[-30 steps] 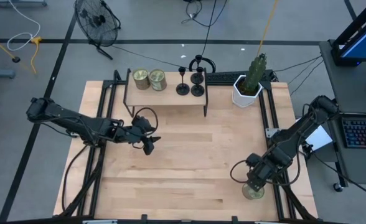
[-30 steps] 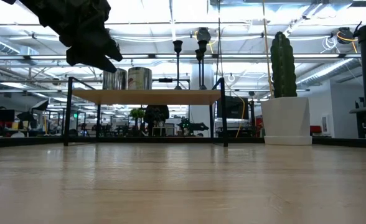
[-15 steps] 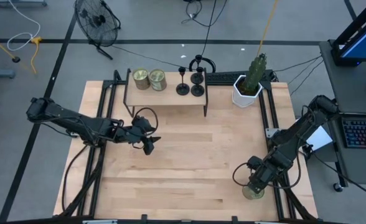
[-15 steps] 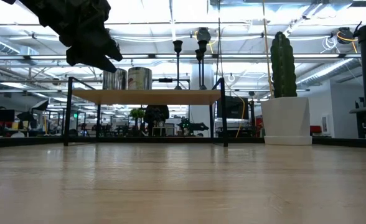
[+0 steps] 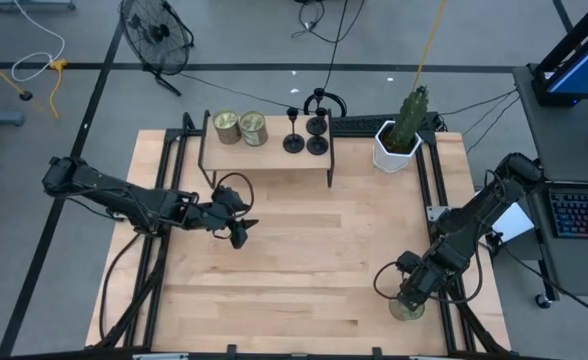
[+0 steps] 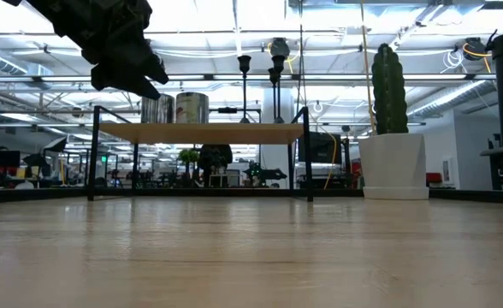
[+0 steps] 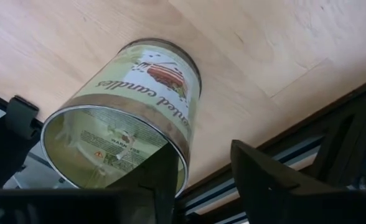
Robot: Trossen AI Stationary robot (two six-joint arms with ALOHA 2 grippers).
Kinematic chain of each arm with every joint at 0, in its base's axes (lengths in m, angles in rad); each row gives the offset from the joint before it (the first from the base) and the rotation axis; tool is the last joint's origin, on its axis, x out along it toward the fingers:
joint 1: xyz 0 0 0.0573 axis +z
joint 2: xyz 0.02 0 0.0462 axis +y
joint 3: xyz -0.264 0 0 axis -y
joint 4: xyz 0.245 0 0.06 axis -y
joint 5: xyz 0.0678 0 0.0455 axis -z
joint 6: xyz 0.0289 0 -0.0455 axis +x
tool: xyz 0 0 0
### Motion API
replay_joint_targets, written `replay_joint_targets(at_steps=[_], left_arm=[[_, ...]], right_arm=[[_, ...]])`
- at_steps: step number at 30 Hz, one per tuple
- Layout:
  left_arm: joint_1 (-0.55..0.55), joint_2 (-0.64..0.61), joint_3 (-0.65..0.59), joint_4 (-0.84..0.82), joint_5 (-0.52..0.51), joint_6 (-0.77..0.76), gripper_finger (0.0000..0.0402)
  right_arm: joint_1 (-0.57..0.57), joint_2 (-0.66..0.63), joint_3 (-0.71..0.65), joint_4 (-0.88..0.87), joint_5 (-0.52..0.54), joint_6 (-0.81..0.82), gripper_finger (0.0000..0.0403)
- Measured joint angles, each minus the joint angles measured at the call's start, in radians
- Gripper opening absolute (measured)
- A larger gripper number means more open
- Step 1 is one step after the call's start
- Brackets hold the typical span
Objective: Pick & Place candle stick holders
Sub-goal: Put the scented candle on the shelf
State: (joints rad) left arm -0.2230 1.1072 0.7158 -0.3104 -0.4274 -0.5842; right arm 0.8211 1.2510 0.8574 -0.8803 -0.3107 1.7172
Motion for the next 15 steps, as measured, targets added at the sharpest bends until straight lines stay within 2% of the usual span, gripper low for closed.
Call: replay_joint_targets(at_steps=[9,15], left_arm=[[0.0,0.0,0.0,0.0,0.0,0.001,0.0241],[0.0,0.0,0.0,0.0,0.0,0.004,0.0241]], right_arm=[[0.0,0.0,0.0,0.004,0.036,0.025,0.0083],[0.0,0.0,0.0,0.015,0.049,0.028,0.0023]])
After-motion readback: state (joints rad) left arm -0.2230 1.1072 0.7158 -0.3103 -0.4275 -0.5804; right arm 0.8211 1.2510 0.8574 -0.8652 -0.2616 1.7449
